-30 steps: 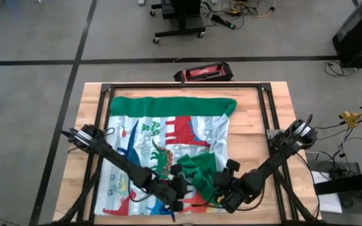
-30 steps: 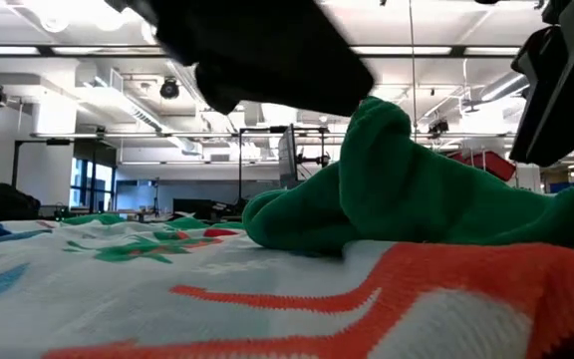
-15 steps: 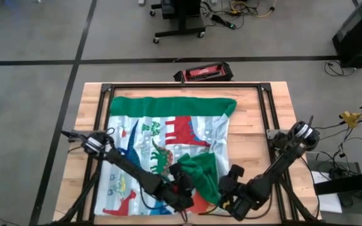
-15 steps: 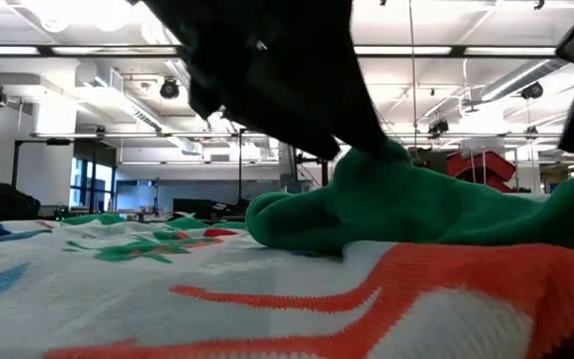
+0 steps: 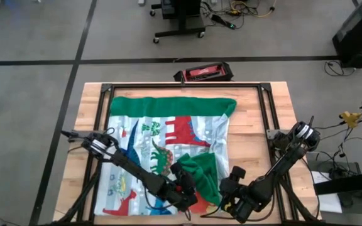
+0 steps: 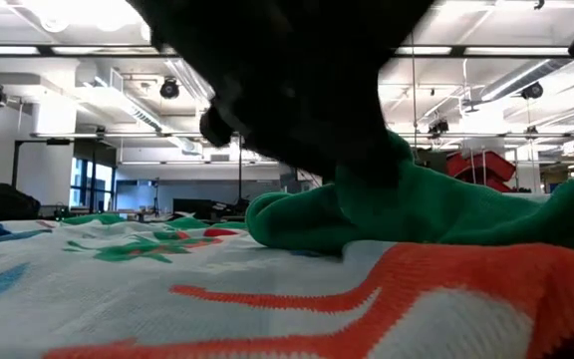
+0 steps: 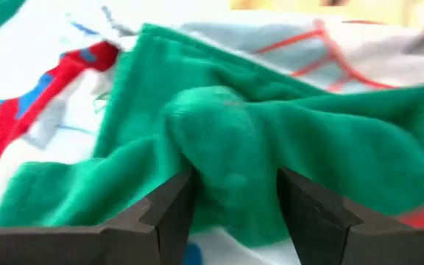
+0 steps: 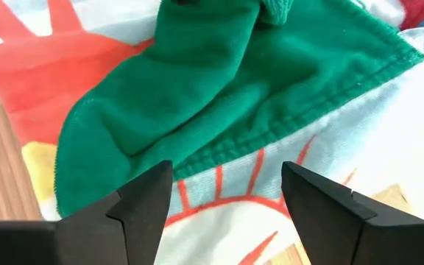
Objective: Roll towel
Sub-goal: Fold the multi-color dinosaur print towel
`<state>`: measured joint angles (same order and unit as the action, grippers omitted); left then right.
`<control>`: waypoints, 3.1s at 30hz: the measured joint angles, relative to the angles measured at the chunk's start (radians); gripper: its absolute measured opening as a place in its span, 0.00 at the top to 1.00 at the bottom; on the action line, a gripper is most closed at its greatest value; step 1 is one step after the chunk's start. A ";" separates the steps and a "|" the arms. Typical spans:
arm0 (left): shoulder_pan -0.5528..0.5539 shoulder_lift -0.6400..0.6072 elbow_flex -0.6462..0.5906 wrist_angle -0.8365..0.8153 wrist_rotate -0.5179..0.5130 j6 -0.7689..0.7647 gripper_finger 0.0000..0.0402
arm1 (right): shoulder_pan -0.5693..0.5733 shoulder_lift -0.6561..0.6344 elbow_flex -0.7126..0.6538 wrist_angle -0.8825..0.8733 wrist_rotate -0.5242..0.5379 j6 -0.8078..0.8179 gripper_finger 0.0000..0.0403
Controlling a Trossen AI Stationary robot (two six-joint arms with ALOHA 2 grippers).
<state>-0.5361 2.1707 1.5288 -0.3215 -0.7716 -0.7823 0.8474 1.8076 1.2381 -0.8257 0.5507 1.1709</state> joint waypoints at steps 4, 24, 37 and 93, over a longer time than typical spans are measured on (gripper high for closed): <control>-0.007 -0.010 0.019 0.007 0.002 -0.018 0.73 | 0.010 0.000 0.000 0.001 0.000 -0.002 0.45; -0.159 -0.051 0.047 -0.457 0.304 -0.623 1.00 | -0.002 0.001 -0.010 0.071 0.010 -0.104 0.50; -0.223 -0.040 0.045 -0.563 0.361 -0.778 0.89 | -0.066 0.001 -0.026 0.222 0.042 -0.292 0.50; -0.133 -0.641 -0.461 -0.616 -0.116 -0.625 0.81 | -0.454 -0.338 -0.393 0.848 -0.184 -1.121 0.51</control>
<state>-0.6687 1.5298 1.0679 -0.9374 -0.8876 -1.4074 0.3931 1.4700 0.8452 0.0219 0.3664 0.0498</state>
